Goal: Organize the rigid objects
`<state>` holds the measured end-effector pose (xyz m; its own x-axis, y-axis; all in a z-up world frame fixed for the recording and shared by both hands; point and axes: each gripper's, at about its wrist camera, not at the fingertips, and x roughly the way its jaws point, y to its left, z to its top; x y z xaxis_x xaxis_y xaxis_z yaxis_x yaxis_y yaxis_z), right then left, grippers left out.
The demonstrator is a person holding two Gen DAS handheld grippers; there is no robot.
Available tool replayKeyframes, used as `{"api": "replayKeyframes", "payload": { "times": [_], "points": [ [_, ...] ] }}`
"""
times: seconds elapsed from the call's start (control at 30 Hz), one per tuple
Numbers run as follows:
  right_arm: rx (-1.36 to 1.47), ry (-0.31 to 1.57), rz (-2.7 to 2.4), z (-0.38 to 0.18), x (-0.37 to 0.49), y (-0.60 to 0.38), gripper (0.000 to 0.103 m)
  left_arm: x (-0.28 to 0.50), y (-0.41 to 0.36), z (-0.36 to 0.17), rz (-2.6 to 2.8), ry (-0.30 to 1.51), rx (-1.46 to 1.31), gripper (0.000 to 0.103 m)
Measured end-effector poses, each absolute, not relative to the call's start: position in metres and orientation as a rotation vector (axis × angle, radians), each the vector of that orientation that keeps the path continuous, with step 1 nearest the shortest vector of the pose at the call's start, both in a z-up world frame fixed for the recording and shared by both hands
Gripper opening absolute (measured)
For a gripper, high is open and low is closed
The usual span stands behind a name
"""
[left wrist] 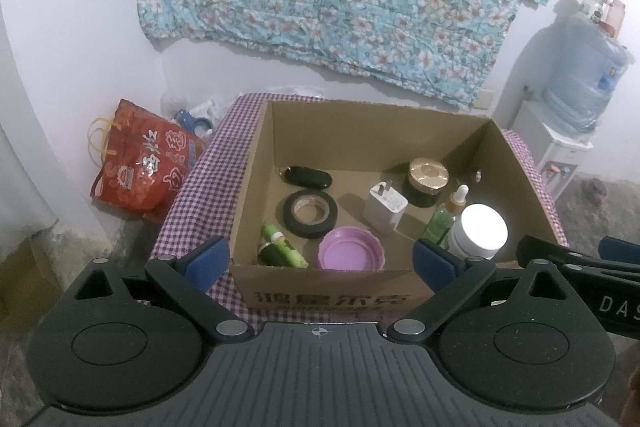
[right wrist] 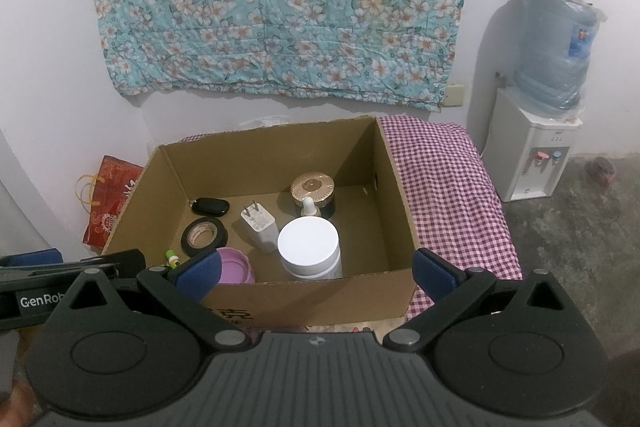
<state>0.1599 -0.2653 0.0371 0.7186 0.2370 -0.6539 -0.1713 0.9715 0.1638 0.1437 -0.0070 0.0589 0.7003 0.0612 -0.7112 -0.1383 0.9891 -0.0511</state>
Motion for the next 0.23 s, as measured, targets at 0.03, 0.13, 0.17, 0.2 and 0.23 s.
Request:
{"api": "replayKeyframes", "payload": {
  "times": [0.03,0.13,0.17,0.2,0.23],
  "points": [
    [0.094,0.735,0.226,0.0370,0.1599,-0.2653,0.103,0.1438,-0.0064,0.0601,0.111,0.788,-0.105,0.099],
    [0.094,0.735,0.226,0.0369,0.1597,-0.2651,0.103,0.1434,-0.0049,0.0615,0.109,0.789,-0.106,0.099],
    [0.095,0.734,0.226,0.0369,0.1594,-0.2654,0.103,0.1439,-0.0048,0.0625,0.110,0.789,-0.106,0.099],
    [0.095,0.735,0.226,0.0368,0.1595,-0.2653,0.103,0.1427,-0.0045,0.0617,0.110,0.788,-0.105,0.099],
    [0.094,0.735,0.226,0.0367,0.1597,-0.2652,0.103,0.1428,-0.0040,0.0616,0.110,0.788,-0.104,0.099]
  ]
}}
